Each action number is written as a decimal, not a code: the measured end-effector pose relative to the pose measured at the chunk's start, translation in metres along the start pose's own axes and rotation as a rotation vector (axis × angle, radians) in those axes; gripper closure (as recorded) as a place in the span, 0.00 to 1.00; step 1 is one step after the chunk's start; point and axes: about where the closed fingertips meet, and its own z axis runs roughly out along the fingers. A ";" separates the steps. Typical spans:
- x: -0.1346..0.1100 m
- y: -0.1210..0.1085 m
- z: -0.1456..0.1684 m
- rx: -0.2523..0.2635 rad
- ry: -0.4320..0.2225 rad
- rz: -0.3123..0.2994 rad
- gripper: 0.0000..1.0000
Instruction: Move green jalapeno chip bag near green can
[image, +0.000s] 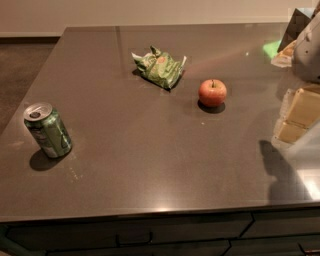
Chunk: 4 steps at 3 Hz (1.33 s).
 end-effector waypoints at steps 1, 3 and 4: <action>0.000 0.000 0.000 0.000 0.000 0.000 0.00; -0.028 -0.045 0.016 0.035 -0.034 0.066 0.00; -0.050 -0.085 0.034 0.074 -0.061 0.112 0.00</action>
Offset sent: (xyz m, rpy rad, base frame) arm 0.0395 0.0084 0.0012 0.0281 0.0164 -0.0571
